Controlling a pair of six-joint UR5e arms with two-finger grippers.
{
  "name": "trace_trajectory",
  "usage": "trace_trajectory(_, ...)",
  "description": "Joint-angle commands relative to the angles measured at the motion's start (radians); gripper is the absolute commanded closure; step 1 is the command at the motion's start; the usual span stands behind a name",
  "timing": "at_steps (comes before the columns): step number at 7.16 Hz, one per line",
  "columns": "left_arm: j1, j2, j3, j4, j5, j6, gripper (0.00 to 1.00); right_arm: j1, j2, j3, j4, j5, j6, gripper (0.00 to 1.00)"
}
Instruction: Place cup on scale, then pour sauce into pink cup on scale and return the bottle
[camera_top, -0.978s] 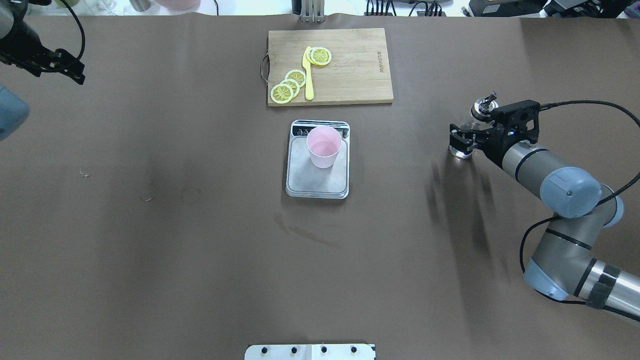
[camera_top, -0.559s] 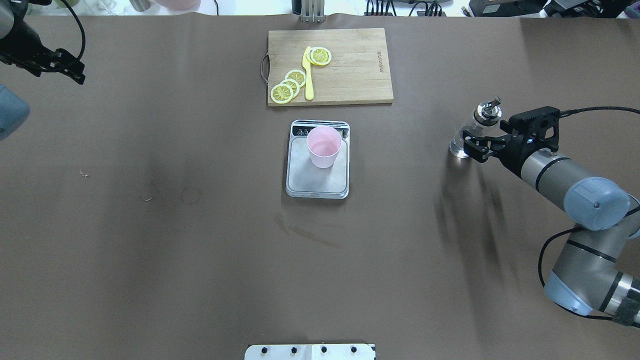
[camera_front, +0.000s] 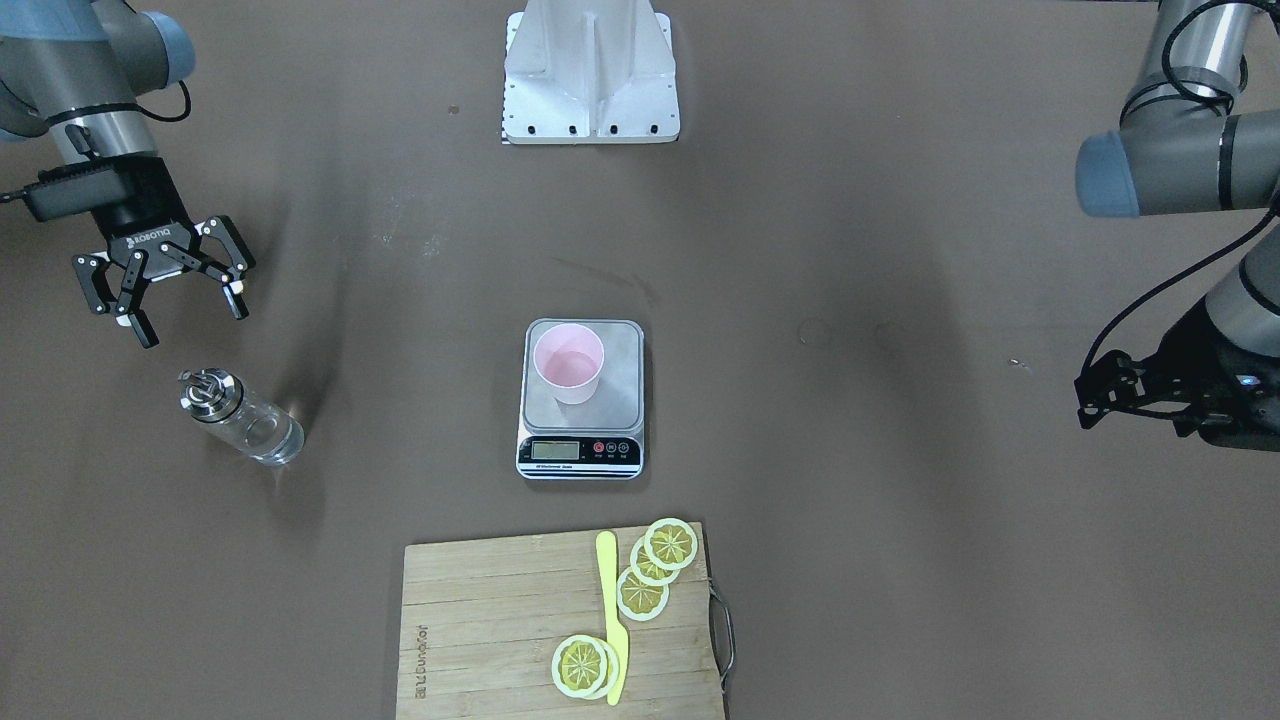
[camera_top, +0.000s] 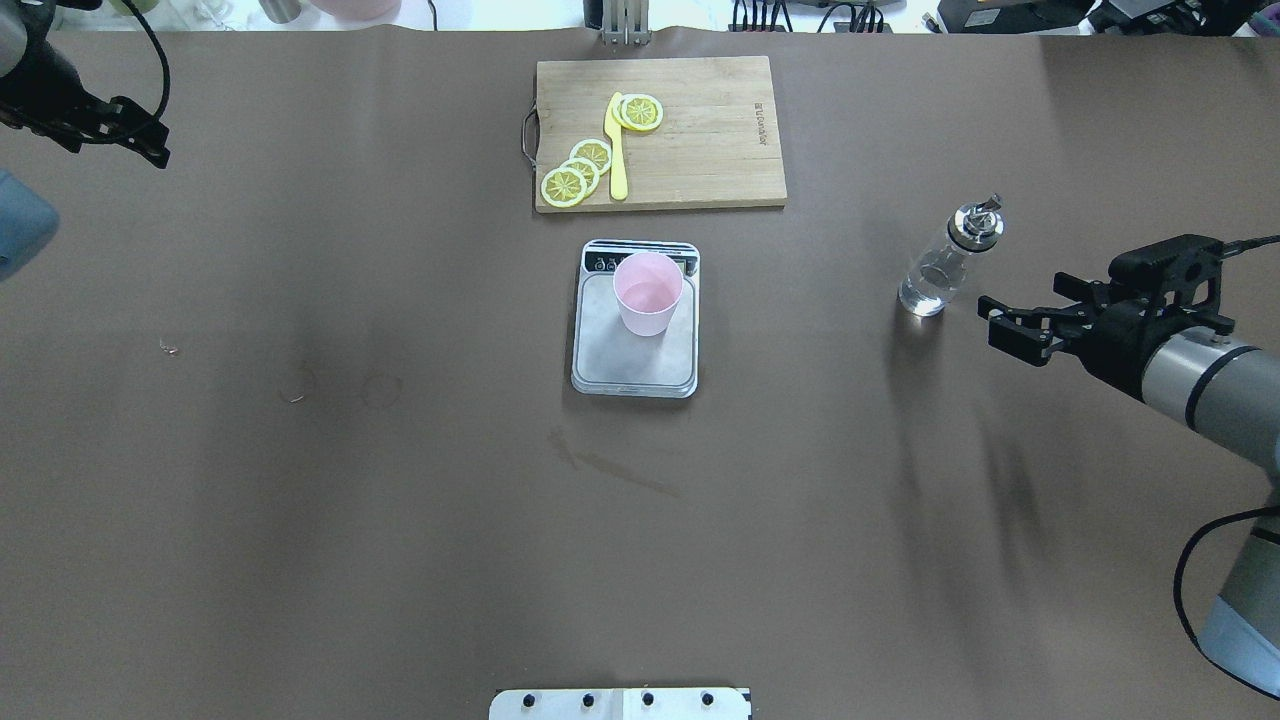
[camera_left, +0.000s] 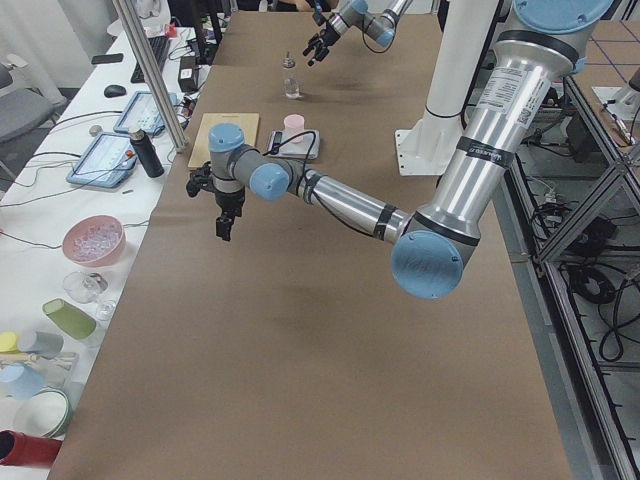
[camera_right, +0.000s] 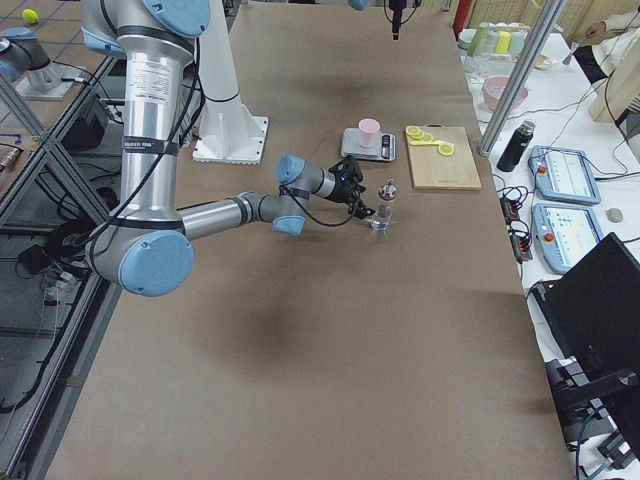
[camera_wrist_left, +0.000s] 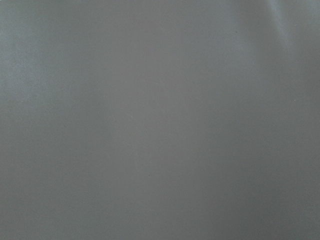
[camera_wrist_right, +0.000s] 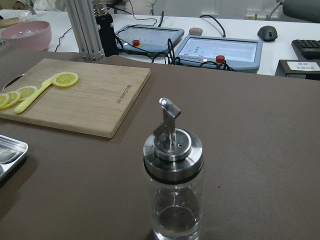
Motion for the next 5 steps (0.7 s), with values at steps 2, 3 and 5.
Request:
trace_trajectory(2,0.014,-0.040,0.004,0.011,0.003,-0.012,0.01,0.412,0.093,0.137,-0.402,0.629,-0.023,0.00)
trace_trajectory(3,0.016,-0.040,0.002,0.010,0.003,-0.012,0.01,0.549,0.149,0.128,-0.546,0.773,-0.148,0.00)
trace_trajectory(5,0.013,-0.036,-0.004,0.016,0.001,-0.009,0.01,0.718,0.213,0.112,-0.885,0.848,-0.482,0.00)
